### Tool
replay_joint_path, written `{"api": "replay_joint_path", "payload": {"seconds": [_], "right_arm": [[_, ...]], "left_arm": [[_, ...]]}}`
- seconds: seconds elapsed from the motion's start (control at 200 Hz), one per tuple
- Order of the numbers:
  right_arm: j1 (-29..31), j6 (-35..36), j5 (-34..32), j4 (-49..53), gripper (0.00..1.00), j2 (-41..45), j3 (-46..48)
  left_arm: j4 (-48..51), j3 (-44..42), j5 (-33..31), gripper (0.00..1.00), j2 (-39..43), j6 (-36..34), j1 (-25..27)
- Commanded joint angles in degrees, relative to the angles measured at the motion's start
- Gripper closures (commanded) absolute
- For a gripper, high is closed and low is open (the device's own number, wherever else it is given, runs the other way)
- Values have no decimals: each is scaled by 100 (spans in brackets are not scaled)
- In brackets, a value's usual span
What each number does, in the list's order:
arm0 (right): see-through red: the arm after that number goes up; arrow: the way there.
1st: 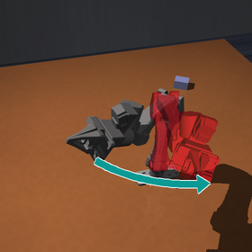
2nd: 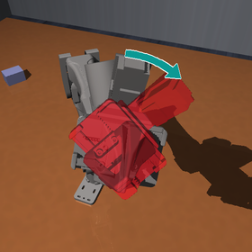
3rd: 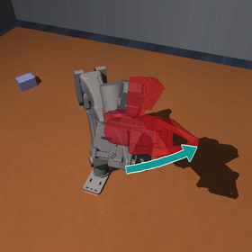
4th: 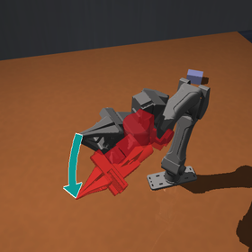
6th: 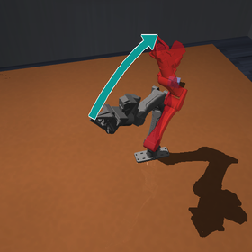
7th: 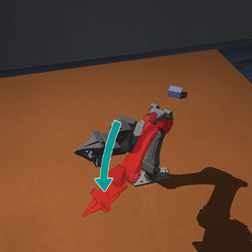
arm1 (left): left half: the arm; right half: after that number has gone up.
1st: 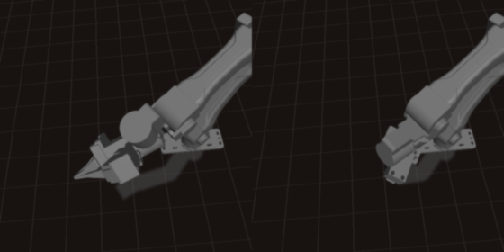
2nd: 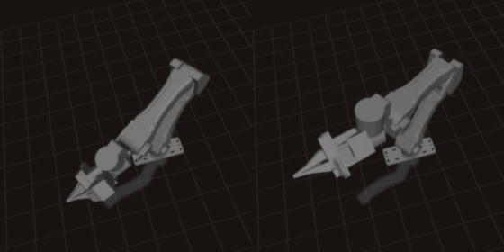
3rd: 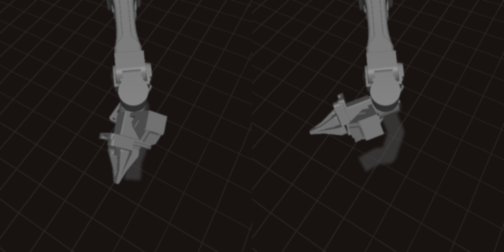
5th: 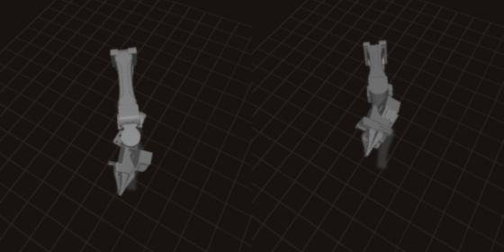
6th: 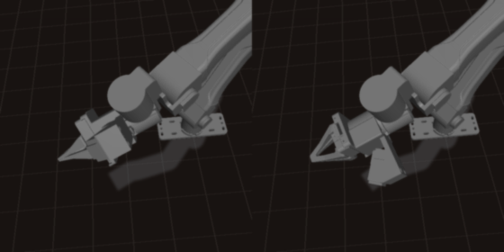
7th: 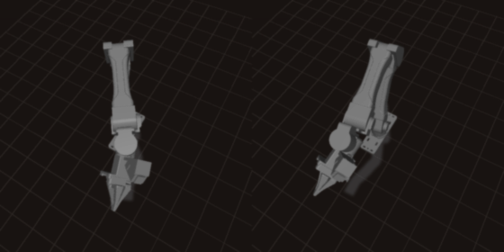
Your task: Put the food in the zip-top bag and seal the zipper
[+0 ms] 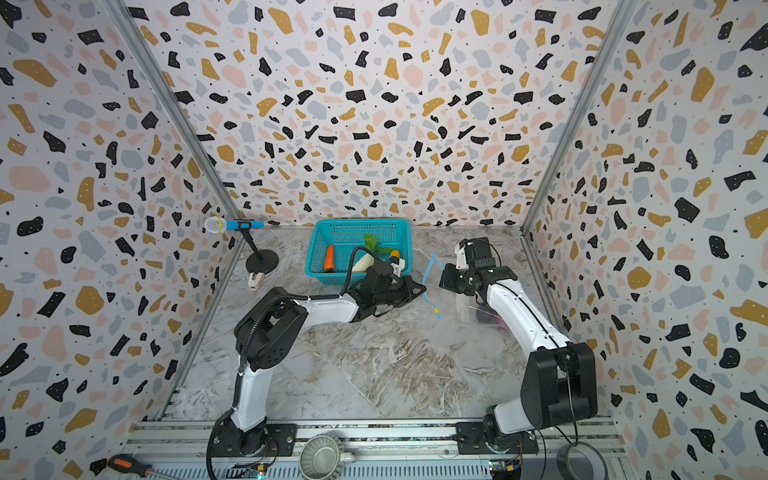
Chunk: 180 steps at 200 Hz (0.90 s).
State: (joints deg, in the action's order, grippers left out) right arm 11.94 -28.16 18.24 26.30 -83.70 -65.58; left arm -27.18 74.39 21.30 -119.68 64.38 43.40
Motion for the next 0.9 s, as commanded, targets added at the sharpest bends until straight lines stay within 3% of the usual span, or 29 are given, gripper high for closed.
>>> {"api": "replay_joint_path", "payload": {"seconds": [0.0,0.425,0.641,0.896], "right_arm": [[28,-28,177,-129,100,-56,50],[27,25,189,-182,100,-15,117],[27,30,172,-162,100,3,-25],[27,64,114,-74,100,71,-253]], "left_arm": [[-235,-60,-106,96,190,5,-33],[-228,-74,-333,73,521,-281,-24],[-22,143,-317,68,663,-388,-20],[705,726,-562,65,869,-1008,-42]]}}
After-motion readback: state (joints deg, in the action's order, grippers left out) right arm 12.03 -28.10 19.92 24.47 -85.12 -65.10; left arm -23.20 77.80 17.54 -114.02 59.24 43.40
